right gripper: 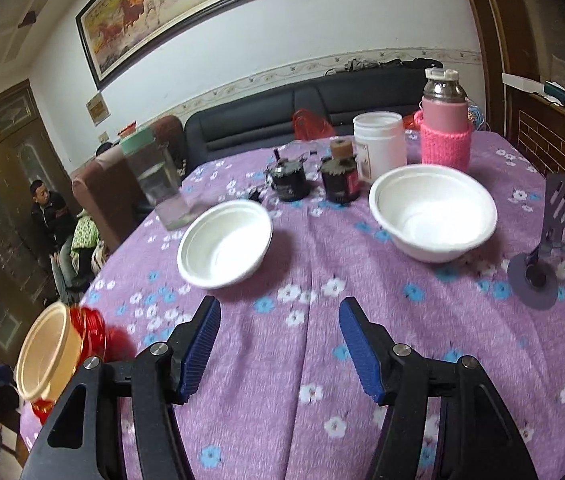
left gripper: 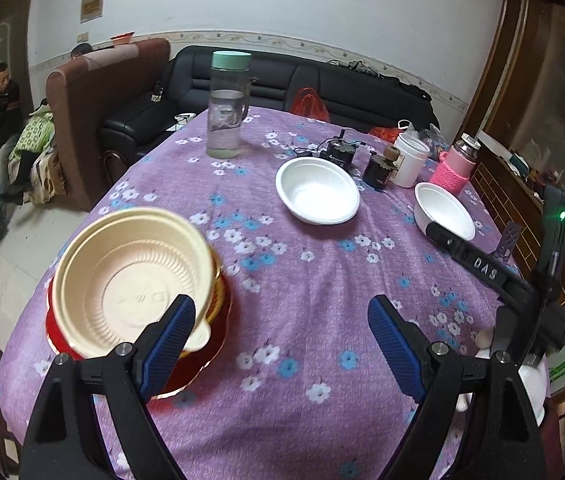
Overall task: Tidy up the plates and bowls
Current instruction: 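Move both grippers to the white paper bowl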
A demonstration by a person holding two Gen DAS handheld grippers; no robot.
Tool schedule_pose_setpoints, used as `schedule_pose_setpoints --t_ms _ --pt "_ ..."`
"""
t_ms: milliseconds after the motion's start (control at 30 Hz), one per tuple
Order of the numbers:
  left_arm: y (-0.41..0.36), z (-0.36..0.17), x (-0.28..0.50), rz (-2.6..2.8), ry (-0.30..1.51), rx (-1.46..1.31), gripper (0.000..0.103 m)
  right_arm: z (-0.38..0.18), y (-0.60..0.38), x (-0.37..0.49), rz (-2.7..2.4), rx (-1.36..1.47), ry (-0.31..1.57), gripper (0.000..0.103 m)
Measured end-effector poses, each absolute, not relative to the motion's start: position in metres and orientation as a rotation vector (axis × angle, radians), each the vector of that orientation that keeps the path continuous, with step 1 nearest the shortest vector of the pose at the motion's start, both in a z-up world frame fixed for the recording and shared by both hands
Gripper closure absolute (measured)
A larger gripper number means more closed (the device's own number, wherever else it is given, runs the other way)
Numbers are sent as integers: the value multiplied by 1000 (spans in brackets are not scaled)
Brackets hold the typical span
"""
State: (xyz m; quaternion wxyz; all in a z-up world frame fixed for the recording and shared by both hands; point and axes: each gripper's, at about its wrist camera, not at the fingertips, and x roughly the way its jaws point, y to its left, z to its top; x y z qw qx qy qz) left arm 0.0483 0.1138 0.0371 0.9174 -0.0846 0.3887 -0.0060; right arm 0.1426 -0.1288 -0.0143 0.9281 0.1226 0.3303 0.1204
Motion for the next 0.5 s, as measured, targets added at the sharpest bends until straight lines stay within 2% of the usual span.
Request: schedule_pose_setpoints --t_ms 233,500 --pt "90 31 82 -16 840 -176 16 -6 -135 162 254 284 650 36" --pt "42 11 108 -139 931 -145 16 -25 -149 175 220 293 690 36"
